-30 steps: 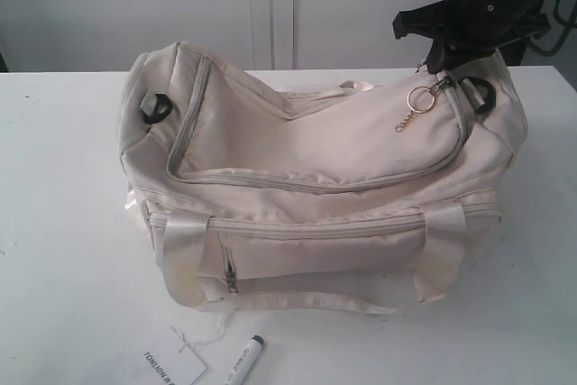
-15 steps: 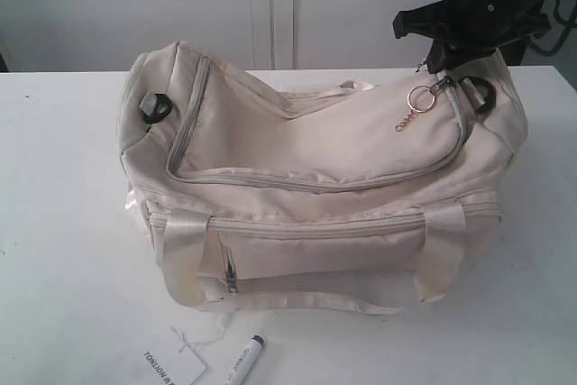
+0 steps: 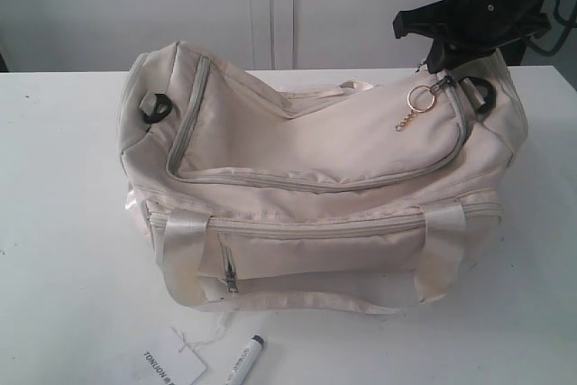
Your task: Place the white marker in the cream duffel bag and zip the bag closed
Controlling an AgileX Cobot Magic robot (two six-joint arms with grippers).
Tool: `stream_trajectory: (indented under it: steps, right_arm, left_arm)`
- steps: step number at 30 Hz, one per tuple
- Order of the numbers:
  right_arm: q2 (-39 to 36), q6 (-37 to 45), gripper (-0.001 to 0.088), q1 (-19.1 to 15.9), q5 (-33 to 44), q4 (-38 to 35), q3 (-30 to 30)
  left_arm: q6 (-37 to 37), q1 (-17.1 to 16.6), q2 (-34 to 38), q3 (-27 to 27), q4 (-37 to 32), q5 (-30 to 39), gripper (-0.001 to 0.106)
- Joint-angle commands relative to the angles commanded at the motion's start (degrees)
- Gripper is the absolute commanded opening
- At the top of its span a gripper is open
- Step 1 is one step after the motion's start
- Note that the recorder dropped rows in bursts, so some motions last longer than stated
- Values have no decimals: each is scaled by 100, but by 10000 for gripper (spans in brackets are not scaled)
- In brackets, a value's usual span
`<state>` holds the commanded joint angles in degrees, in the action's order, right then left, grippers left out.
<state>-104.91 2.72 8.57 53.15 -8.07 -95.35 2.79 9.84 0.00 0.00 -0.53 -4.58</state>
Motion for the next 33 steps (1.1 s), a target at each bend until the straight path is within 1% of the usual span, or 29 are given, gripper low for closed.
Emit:
stream_trajectory:
  steps: [6,14,16,18,20,22,29,33]
  right_arm:
    - [0,0,0,0,-10,0,0]
    - [0,0,0,0,-10,0,0]
    - [0,0,0,0,36,0,0]
    - [0,0,0,0,64,0,0]
    - [0,-11,0,0,119,-12,0]
    - [0,-11,0,0,189,-35,0]
    - [0,-1,0,-11,307,-226,-14]
    - [0,-1,0,-23,369,-226,-198]
  left_arm:
    - [0,0,0,0,0,-470,0]
    - [0,0,0,0,0,-652,0]
    - [-14,0,0,0,0,-792,0]
    - [-123,0,0,0,0,-940,0]
    - [-311,0,0,0,0,-906,0]
    - [-311,0,0,-114,0,-667,0]
    - [-321,0,0,-882,0,676,0]
    - [-401,0,0,-1234,53,1224,0]
